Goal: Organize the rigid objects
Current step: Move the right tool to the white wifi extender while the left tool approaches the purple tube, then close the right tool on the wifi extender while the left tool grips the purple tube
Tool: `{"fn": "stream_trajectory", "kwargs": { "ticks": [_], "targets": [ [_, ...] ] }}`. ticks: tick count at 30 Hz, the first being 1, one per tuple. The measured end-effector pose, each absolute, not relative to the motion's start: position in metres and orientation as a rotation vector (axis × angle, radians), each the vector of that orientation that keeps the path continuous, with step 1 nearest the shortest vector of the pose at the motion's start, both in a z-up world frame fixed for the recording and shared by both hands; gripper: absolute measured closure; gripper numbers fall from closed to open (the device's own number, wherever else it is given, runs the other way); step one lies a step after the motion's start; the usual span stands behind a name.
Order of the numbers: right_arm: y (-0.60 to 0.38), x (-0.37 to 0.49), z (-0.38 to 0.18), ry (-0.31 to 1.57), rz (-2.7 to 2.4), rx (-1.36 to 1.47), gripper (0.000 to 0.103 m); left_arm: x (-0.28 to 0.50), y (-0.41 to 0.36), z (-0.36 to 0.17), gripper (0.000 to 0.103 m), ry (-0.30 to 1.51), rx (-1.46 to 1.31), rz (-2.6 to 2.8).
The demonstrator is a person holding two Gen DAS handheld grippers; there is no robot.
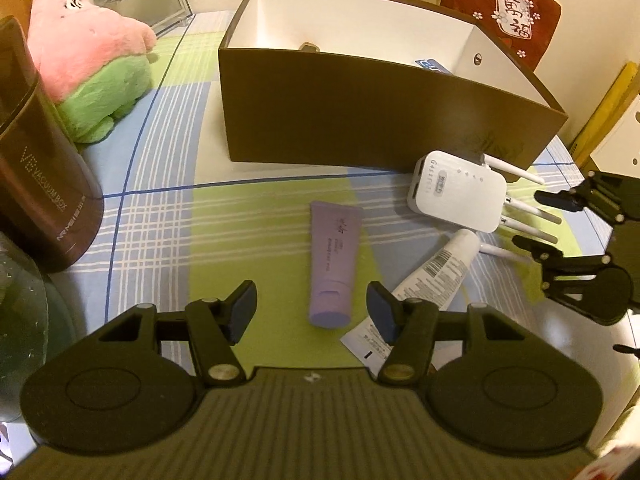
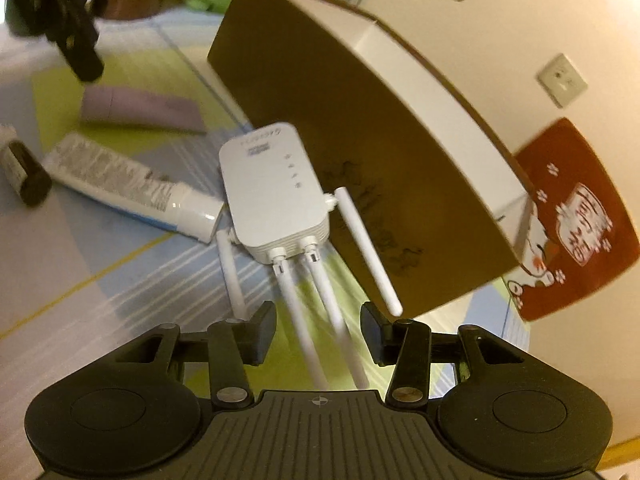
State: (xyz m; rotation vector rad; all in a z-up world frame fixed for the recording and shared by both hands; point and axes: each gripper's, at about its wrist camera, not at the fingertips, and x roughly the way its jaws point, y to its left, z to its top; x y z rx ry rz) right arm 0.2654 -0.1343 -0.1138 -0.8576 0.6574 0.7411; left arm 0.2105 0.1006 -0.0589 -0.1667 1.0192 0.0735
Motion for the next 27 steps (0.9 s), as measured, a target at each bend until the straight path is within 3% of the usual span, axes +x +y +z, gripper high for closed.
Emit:
{"fn": "stream_trajectory", "kwargs": {
  "ticks": [2,8,14,27],
  "targets": [
    [-0.135,0.267,-0.114,0.662,0.744,-0.853,0.074,0.211,0.101,-0.060,0.046,1.020,-0.168,0.073],
    [-0.145,0.257,-0.111,0.708,0.773,-0.826,0.082,0.213,0.101,-0.064,0.046,1.030,-0.169,0.067],
    [-0.167,0.238,-0.100,0.792,0.723,-0.709,0.083,0.217,0.099,-0.067,0.046,1.033,-0.156,0.042],
    [-0.234,0.227,-0.072,1.060,0.555,-0.157,0.081,0.236,0.085,-0.084,0.048,1.065,-0.077,-0.029]
  ]
}}
